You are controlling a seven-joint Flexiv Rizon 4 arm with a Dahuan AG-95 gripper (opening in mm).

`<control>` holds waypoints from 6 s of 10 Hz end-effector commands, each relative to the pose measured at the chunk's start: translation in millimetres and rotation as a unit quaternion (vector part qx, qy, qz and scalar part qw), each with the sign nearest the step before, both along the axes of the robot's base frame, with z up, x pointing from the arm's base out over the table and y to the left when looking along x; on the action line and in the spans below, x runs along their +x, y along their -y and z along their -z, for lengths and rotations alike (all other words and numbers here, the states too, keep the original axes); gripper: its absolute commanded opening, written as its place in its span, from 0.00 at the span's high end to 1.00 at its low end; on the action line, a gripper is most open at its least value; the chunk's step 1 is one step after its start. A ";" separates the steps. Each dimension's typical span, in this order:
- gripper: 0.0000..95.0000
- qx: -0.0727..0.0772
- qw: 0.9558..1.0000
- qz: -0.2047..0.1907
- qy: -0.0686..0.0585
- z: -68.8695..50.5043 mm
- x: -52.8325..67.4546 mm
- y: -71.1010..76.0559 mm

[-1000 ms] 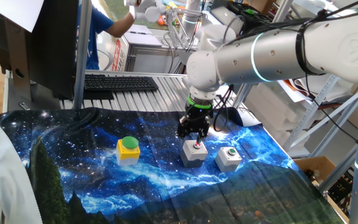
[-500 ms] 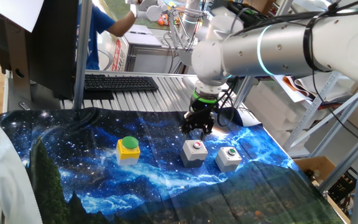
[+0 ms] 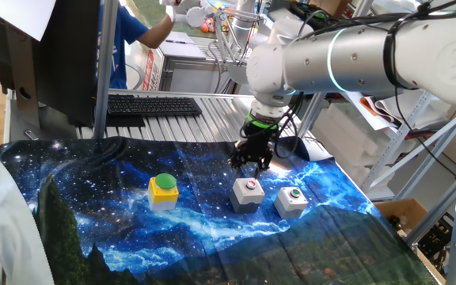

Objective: Press three buttons from left to right in sequence

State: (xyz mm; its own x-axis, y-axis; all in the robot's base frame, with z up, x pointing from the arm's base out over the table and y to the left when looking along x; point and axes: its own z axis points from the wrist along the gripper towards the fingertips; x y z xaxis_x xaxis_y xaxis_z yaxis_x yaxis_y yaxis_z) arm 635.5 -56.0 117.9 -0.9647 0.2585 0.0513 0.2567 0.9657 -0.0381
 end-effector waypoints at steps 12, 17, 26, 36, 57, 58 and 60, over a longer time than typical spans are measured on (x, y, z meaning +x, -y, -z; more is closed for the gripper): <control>0.40 0.000 1.000 0.000 -0.003 -0.9 -0.7 -0.5; 0.60 0.002 1.000 -0.007 -0.003 -0.9 -0.7 -0.5; 0.60 0.004 1.000 0.008 -0.004 -0.9 -0.7 -0.5; 0.60 0.023 0.987 -0.152 0.048 -0.9 -0.7 -0.5; 0.80 0.021 0.984 -0.169 0.049 1.8 -1.0 -4.5; 0.80 0.021 0.984 -0.167 0.050 4.6 -2.1 -9.6; 0.80 0.019 0.986 -0.161 0.050 9.2 -4.4 -19.4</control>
State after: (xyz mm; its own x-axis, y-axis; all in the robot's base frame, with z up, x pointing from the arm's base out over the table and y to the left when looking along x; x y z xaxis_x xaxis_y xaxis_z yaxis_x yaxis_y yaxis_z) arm 630.9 -32.8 107.9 -0.9973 -0.0568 -0.0474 -0.0571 0.9983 0.0063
